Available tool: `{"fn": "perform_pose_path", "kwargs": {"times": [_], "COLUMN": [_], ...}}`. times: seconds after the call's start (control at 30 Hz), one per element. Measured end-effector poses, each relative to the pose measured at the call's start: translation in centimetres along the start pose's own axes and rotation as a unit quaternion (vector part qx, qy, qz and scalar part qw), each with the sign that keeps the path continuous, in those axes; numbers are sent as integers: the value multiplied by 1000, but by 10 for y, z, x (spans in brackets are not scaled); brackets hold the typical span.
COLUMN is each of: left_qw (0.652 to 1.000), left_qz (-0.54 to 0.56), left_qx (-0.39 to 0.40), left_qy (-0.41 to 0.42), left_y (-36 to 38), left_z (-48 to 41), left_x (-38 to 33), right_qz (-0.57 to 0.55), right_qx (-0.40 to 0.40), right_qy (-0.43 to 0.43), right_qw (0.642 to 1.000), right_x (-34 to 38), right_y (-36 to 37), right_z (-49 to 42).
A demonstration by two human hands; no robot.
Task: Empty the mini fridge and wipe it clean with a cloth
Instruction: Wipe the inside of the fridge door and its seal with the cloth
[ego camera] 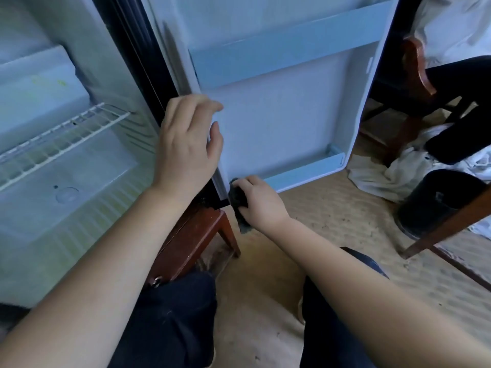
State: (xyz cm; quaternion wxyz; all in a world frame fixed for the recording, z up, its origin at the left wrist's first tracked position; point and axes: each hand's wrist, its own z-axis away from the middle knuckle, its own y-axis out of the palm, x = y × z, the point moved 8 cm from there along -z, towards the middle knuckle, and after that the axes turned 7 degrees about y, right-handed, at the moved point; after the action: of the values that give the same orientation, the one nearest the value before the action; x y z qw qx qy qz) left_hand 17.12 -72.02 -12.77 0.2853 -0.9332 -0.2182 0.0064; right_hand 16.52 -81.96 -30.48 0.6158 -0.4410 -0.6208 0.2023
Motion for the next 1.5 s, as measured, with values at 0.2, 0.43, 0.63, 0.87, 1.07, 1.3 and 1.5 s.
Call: {"fn": "perform_pose_path", "kwargs": {"times": [0.2,0.43,0.63,0.87,1.07,1.3,1.5], "left_qw": [997,997,998,997,992,990,991], "left_qz": [-56,-59,-62,-68,-123,-141,-129], "left_qx": [8,47,18,2,-12,-30,-41], "left_qy": [57,5,-7,-33,-18,-4,-25], "left_y": [-6,-8,-6,-2,4,3,5], "left_z": [-53,-64,-64,-67,-68,-66,-65], "left_x": [-18,-3,-1,5,3,2,3], "right_qz": [67,134,205,187,60,15,12], "right_qx": [35,-10,-81,-46,-65,-42,-190], "right_qy": [-14,63,167,153,-45,-16,128], "right_qw": [997,989,961,969,995,999,973], "right_x": [7,-66,-146,-97,6,-20,-118], "right_y": [2,-62,-131,-86,-5,32,-47], "right_z": [9,20,22,21,36,39,60]}}
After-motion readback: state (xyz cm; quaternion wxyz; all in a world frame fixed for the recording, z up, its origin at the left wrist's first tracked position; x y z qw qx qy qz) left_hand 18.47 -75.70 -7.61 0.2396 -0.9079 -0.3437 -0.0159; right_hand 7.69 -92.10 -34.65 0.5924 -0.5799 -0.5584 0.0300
